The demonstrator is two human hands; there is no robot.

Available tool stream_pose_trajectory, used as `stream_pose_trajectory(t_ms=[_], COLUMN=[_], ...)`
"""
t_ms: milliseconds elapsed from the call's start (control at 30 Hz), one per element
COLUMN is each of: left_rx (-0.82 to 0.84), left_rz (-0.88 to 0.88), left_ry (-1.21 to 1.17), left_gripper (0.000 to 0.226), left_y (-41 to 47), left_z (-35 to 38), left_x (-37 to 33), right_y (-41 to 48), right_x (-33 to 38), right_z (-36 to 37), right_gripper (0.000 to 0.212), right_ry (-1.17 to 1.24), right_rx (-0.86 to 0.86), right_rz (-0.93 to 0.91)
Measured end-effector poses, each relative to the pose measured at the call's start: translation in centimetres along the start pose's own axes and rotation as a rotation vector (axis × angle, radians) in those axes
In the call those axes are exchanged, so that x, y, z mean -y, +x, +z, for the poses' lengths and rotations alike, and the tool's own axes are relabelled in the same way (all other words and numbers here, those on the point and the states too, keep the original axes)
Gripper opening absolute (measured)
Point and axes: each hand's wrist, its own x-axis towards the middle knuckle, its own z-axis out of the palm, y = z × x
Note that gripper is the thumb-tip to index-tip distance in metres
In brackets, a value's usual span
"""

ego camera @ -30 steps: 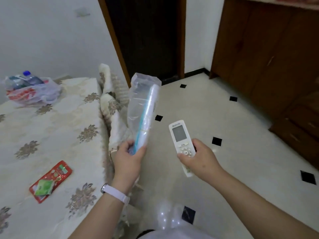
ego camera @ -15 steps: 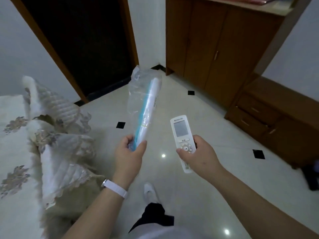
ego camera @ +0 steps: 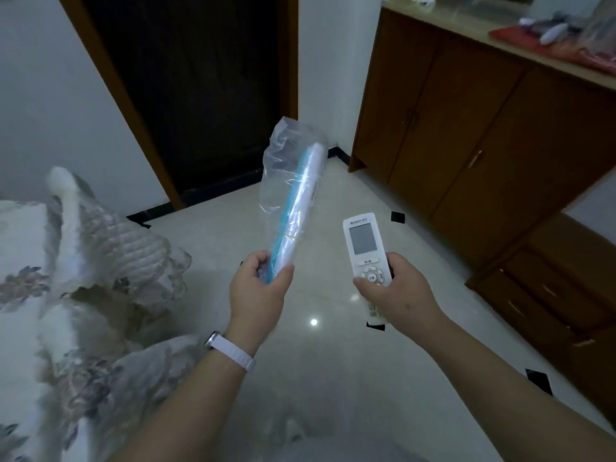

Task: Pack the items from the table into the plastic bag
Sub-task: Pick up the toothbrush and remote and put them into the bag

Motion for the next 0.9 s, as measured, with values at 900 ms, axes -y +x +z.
stream_pose_trajectory(t_ms=[900], left_rx=[-0.417], left_rz=[-0.081], left_ry=[0.228], left_gripper=[0.022], left_y=[37.5], left_z=[6.6], left_x=[-2.2], right_y=[46.7], right_x=[12.7], right_z=[7.8], right_gripper=[0.020], right_ry=[0.112], right_rx=[0.436], right_rz=[-0.173])
